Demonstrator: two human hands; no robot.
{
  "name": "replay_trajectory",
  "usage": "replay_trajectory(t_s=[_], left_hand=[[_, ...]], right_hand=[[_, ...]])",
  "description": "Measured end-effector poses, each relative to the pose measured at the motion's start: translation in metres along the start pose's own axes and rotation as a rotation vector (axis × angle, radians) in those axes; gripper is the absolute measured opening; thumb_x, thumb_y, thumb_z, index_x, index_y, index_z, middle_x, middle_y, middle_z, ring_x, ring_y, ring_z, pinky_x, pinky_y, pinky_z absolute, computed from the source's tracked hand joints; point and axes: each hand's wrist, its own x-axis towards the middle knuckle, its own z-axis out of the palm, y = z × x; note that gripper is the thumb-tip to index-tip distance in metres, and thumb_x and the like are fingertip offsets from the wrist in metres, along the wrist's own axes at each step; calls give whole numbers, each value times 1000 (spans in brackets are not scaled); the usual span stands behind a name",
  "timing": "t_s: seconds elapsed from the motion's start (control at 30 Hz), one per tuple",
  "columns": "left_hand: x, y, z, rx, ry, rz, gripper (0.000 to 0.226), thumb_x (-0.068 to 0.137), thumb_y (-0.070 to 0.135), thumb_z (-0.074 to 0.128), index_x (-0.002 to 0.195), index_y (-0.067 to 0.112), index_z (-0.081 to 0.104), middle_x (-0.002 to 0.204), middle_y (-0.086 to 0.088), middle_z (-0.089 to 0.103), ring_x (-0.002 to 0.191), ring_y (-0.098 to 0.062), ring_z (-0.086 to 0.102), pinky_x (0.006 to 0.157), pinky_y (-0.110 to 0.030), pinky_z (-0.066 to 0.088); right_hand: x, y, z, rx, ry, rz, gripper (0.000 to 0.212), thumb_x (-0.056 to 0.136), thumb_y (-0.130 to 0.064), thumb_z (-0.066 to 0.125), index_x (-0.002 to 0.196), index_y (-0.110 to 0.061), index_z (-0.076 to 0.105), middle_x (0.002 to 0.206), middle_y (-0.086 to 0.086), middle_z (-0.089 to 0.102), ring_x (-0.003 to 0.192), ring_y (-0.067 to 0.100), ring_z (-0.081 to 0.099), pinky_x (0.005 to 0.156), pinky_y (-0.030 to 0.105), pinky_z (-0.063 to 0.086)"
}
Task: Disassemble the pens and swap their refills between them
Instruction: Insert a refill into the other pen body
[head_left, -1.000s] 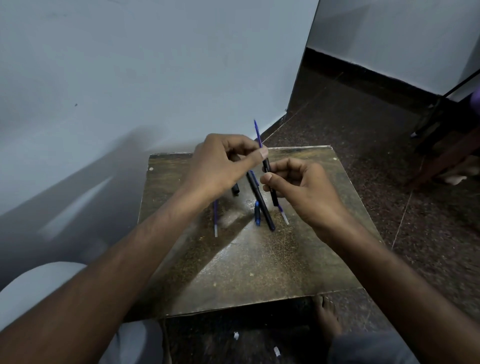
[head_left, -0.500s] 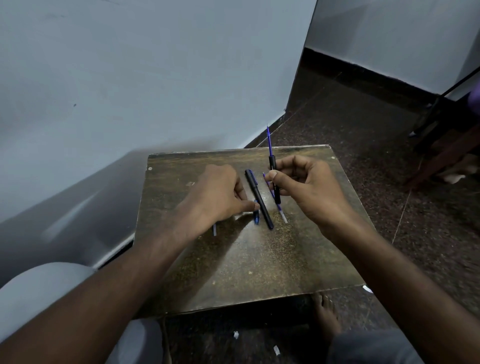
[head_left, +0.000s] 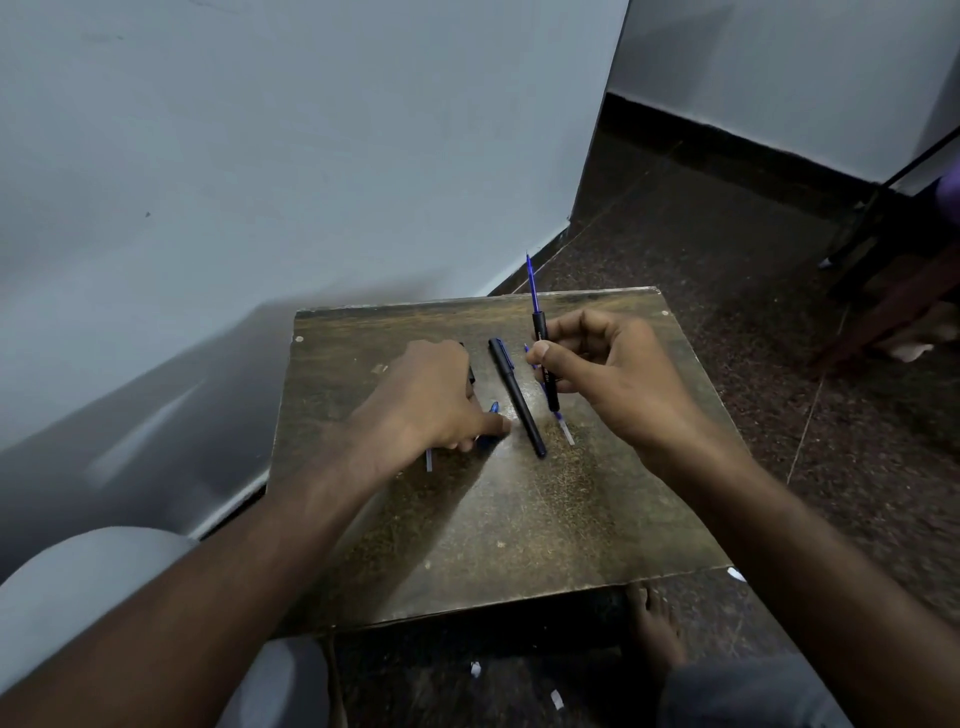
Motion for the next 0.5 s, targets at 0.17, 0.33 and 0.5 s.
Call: replay_trajectory(t_s=[0.17,0.33,0.5], left_hand=[[-2,-4,-9,-111,-5,9,26,94,36,83,76,17,82,60,13,79,53,3,74,52,-11,55],[-7,-8,-30,-488,247,117,16,95,39,83,90,25,79,71,17,82,60,2,78,61,-8,59],[-1,-1,-34,-852,352,117,5,101,26,79,104,21,79,69,6,81,61,-3,75,67,-16,62]], right_hand=[[0,0,-4,57,-17,9,13,99,-15,79,111,-15,75,101,7,86,93,18,84,91,45,68],[1,-2,-7,3,-42,-45,16,96,-17,82,109,-21,73,98,5,85,90,16,85,85,38,68],[0,4,-2,-158,-59,-49,15,96,-17,83,107,-25,76,92,0,84,83,13,83,81,37,69]])
